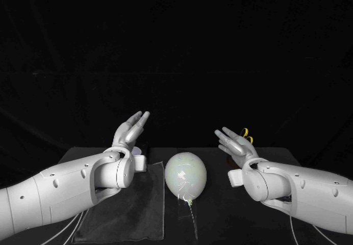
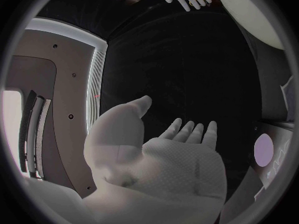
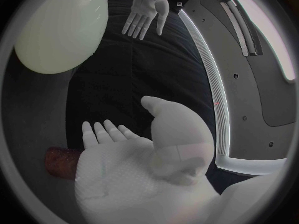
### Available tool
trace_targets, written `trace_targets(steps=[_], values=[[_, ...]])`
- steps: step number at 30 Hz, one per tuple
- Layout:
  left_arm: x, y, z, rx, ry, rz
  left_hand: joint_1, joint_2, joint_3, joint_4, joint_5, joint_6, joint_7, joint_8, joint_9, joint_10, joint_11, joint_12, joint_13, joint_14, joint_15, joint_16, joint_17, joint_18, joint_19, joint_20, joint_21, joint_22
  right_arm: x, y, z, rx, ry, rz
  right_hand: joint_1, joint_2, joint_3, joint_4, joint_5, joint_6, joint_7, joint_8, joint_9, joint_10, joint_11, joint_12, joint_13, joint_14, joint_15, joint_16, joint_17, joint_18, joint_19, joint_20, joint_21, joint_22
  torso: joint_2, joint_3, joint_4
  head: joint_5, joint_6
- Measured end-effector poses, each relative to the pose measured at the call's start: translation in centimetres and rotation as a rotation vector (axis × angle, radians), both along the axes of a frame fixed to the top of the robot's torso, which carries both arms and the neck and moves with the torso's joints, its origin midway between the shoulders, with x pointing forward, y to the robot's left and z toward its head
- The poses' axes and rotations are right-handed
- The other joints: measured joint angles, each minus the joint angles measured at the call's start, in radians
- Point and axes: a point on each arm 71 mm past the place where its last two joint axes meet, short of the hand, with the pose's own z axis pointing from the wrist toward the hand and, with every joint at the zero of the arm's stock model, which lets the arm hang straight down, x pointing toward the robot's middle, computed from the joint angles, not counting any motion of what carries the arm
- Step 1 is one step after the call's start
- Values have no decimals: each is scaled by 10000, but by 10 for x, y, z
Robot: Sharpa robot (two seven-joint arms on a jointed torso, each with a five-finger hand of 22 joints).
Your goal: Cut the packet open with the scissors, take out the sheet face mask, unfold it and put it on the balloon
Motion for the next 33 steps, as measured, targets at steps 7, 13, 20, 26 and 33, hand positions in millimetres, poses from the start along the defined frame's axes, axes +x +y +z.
trace_targets(steps=[7,13,20,26,33], values=[[1,-1,-1,-120,-37,-158,45,39,11,8,1,0,0,0,11,2,2,0,-1,33,33,0,10,-1,4,4,0,0,1,-5,-1,100,258,636,1059,-190,87,-773,-235,809,49,604,341,1222,57,261,131,1043,65,346,321,-4,406,30,196,94,-6,3,5,-40,0],[1,2,-1,-182,-55,-235,288,31,1,-55,1,291,-1,178,122,357,190,79,57,540,596,203,217,-2,201,65,135,55,4,-15,1,-146,7,417,1966,-409,210,-1373,-685,2287,160,1550,878,3314,147,588,284,3198,69,1064,865,386,2106,0,938,434,-20,12,18,-114,-10],[1,8,-1,-214,-61,-271,1503,-224,129,-849,1,1751,114,1068,637,2656,422,634,313,3842,228,1506,1276,238,4035,24,1570,842,7,-23,4,-495,-341,115,2536,-596,425,-1732,-766,3622,277,2207,1233,5598,-57,880,383,5404,-196,1781,1302,646,4379,-14,1926,851,-32,10,15,-143,-36],[1,18,-1,-204,-67,-286,2854,-556,326,-1583,1,5112,434,2842,1575,7009,-47,1817,670,6911,-469,2926,2025,1115,6174,-117,2710,1286,8,-31,13,-946,-766,-3,2920,-822,690,-2075,-836,5020,394,2718,1489,7051,-261,1032,423,6954,-524,2248,1478,951,5681,-49,2505,1035,-42,-10,-23,-206,-42],[-4,26,0,-308,17,-531,3417,-656,855,-1854,36,6673,613,3273,1677,9141,-738,2226,701,9217,-1283,4119,2647,1333,8054,-830,4004,1846,7,-40,31,-1904,-1616,424,3140,-936,1166,-2232,-911,6838,651,3101,1620,8300,-585,1003,418,8509,-972,2656,1639,1171,6937,-330,3177,1267,-42,-34,-88,-430,-74]])
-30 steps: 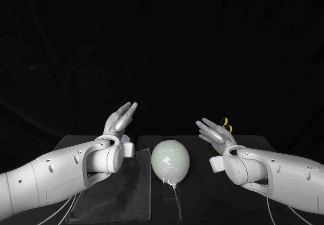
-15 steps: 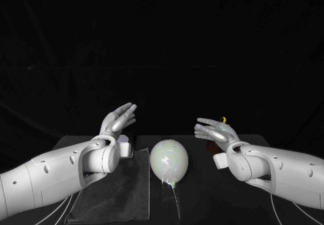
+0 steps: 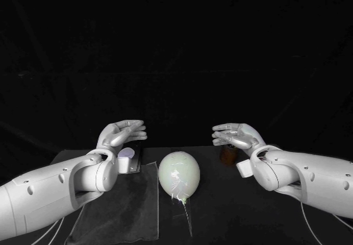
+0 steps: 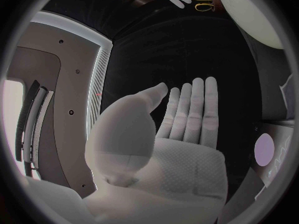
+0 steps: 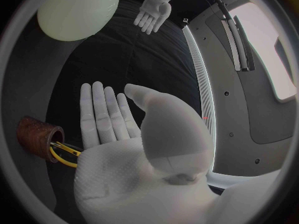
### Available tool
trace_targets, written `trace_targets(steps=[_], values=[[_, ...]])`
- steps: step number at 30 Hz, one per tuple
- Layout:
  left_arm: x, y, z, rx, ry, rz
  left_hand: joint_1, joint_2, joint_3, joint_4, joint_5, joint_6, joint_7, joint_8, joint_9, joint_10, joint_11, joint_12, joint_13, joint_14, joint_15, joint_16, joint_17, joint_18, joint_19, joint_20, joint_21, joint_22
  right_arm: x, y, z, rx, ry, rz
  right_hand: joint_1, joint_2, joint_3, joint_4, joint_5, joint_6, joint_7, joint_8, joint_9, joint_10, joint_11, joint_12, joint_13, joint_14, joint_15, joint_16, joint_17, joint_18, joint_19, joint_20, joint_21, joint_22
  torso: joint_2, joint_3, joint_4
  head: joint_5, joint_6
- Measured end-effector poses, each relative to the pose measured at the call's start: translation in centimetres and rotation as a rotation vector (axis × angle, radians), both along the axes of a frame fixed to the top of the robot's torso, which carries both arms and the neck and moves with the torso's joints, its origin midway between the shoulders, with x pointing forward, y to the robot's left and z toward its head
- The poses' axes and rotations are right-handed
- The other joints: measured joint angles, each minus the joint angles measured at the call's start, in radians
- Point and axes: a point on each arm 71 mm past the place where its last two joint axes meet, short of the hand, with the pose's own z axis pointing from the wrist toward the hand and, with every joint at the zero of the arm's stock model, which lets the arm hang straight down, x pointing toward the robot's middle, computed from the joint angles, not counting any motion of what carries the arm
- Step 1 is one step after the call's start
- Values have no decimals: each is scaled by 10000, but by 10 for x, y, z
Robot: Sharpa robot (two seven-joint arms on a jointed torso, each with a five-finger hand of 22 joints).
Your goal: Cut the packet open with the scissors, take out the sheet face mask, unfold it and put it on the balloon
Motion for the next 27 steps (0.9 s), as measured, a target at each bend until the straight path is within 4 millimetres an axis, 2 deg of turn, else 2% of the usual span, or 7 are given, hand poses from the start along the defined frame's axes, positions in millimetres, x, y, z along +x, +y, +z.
trace_targets(steps=[3,8,11,16,21,24,27], values=[[-3,5,0,-69,73,-143,229,-58,156,-154,0,302,-111,1,-37,645,-180,70,-6,416,-209,361,270,1,226,-227,417,232,-1,-8,10,-555,-340,250,-19,-19,130,26,-162,316,59,-59,-75,443,-135,-55,-4,591,-186,156,128,0,360,-183,281,132,3,6,-15,-138,-22],[-7,9,1,-270,219,-554,569,76,223,-408,0,489,-133,-54,-100,861,-282,51,-59,428,-262,529,520,1,128,-376,911,575,-1,-27,26,-1529,-510,459,-171,-239,5,152,-726,903,155,-94,-84,1854,-597,247,178,1831,-655,789,651,-3,1036,-566,880,431,9,24,-55,-473,-101],[-10,6,2,-435,314,-913,582,90,126,-415,0,561,-131,-171,-170,939,-268,-112,-126,315,-261,604,672,-3,-131,-417,1249,835,-1,-43,36,-2083,-421,388,-249,-384,-110,267,-733,1072,52,-95,-74,2463,-818,302,302,2424,-900,1230,1092,-5,1457,-815,1278,648,12,20,-67,-634,-192],[-16,-2,3,-667,439,-1449,81,-247,-167,-121,0,501,-72,-342,-244,896,-226,-272,-180,191,-172,604,792,-9,-376,-344,1272,885,-1,-68,53,-2780,-335,34,-316,-451,-248,405,-615,1273,-147,-94,-31,3350,-1141,574,584,3263,-1274,1900,1784,-10,2126,-1197,1902,996,16,24,-64,-776,-315],[-21,-8,4,-844,507,-1849,-269,-546,-387,101,0,431,-4,-436,-280,832,-162,-347,-199,75,-124,603,840,-15,-521,-272,1264,871,0,-90,70,-3458,-379,-455,-407,-540,-307,537,-615,1284,-159,-94,-19,3475,-1187,574,671,3365,-1314,1978,2054,-13,2193,-1264,2081,1118,15,43,-63,-943,-414],[-22,-10,4,-909,520,-1989,-828,-920,-789,452,0,372,14,-496,-301,808,-139,-406,-204,-70,-56,603,884,-17,-654,-140,1103,781,4,-104,79,-3862,-428,-860,-538,-675,-329,678,-615,1233,-111,-181,-19,3014,-1065,114,554,3460,-1288,2074,2256,-18,2287,-1281,2157,1178,9,43,-72,-1028,-470],[-23,-12,4,-947,522,-2070,-851,-944,-907,570,0,354,-1,-517,-301,808,-138,-406,-204,-94,-64,603,922,-17,-662,-132,1091,738,6,-117,85,-4198,-401,-1276,-603,-846,-330,822,-615,1179,-59,-238,-15,2822,-937,-117,500,3229,-1148,1998,2398,-26,2149,-1184,2132,1176,3,39,-78,-1087,-506]])
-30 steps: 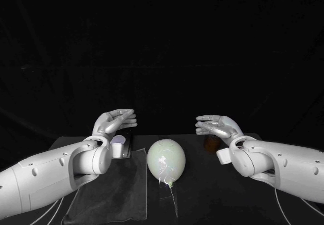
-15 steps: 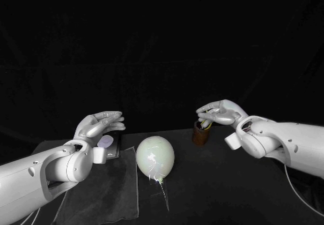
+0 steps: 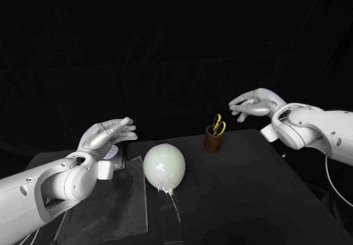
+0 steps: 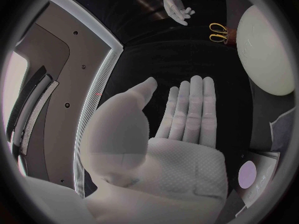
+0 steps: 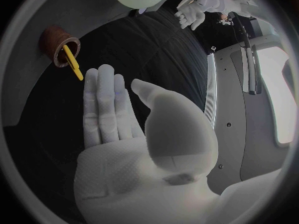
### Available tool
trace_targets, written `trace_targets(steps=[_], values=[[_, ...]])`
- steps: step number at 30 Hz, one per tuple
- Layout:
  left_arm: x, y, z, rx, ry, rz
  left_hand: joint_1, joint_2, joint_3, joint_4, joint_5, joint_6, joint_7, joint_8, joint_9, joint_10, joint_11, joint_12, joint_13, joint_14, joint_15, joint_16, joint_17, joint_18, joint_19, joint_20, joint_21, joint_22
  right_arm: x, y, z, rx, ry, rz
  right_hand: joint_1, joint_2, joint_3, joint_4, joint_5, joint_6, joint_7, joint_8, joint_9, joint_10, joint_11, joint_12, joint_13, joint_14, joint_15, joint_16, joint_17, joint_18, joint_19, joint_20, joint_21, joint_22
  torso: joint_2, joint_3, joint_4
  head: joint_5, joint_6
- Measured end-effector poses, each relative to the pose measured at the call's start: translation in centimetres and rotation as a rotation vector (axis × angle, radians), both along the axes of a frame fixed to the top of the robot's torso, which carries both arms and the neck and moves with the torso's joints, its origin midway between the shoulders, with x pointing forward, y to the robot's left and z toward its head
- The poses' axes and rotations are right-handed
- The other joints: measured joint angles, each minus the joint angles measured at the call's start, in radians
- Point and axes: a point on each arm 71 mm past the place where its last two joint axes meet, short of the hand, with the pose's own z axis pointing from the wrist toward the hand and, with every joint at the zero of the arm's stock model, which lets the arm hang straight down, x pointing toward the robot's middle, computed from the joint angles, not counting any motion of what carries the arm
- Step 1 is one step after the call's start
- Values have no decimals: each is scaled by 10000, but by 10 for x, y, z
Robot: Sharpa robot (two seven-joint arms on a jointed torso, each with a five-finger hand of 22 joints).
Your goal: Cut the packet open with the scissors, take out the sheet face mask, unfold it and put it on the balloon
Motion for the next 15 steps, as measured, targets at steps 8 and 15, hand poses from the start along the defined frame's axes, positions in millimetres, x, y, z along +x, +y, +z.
trace_targets(steps=[8,15], values=[[0,-1,0,-48,0,-90,0,0,-96,97,0,-1,1,0,0,-35,34,-37,12,-65,8,0,32,-3,-48,49,-53,-40,9,-19,3,-1016,157,-1076,-214,-319,-311,570,57,-316,241,-40,62,-449,312,-383,-78,-1190,386,-745,156,-63,-903,315,-692,-298,17,0,6,-127,-38],[-1,-2,0,-109,0,-203,0,0,-275,275,0,-48,46,-58,-12,-72,71,-89,33,-129,60,0,104,-6,-106,106,-168,-103,21,-9,-8,-2037,593,-1316,-373,-525,-1216,1487,234,-842,158,-40,132,-1234,628,-383,-246,-2224,826,-1602,12,-63,-1640,706,-1527,-727,32,5,12,-197,-58]])
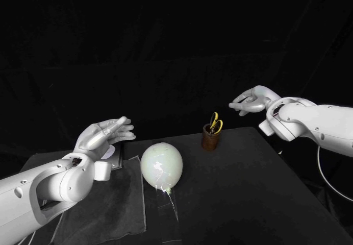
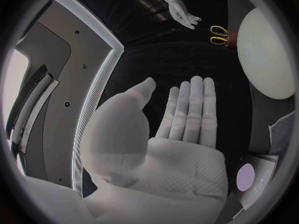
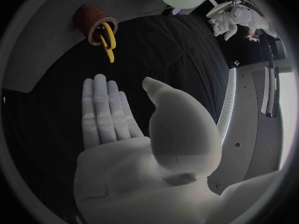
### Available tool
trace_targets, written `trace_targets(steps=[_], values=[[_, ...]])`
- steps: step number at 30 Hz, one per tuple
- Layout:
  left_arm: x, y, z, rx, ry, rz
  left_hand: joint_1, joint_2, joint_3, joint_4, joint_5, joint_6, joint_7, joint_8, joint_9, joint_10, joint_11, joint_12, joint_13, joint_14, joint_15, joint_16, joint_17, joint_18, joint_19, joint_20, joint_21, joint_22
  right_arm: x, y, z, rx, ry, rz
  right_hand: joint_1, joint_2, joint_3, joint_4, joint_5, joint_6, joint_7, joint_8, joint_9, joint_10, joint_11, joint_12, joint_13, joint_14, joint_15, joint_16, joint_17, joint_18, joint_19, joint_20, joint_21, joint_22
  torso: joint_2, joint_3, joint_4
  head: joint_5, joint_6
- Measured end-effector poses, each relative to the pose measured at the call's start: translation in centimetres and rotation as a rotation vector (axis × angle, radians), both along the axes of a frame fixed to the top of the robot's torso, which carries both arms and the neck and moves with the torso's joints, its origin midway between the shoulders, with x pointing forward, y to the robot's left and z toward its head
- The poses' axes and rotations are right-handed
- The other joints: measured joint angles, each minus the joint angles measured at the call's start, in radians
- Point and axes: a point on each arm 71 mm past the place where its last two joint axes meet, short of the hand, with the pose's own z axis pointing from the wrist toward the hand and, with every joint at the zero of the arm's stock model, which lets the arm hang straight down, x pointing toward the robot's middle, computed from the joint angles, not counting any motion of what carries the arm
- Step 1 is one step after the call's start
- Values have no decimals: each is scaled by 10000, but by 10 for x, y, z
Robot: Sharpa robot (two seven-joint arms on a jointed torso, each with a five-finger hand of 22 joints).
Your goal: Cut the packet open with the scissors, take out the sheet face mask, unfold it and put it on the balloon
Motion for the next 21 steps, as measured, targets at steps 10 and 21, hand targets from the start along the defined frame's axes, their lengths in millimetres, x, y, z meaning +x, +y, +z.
trace_targets(steps=[10,21], values=[[0,-1,0,-80,2,-133,-38,39,-191,191,0,-1,0,0,0,0,0,0,24,-47,-22,0,68,-4,1,0,-40,-40,11,20,-28,-1292,1236,-166,231,676,-2633,790,-24,-425,-80,240,128,-366,153,0,-110,-115,115,-464,-85,7,91,235,-537,-323,-5,4,1,-196,-69],[2,1,-1,-123,30,-145,-78,79,-251,251,0,0,-1,0,0,0,1,0,32,-47,-21,0,91,-7,1,0,-40,-62,14,43,-43,-2001,2033,136,344,1251,-4282,843,-142,-519,-86,432,144,-462,174,64,-119,-152,153,-635,-194,102,92,307,-725,-448,-10,1,-1,-202,-148]])
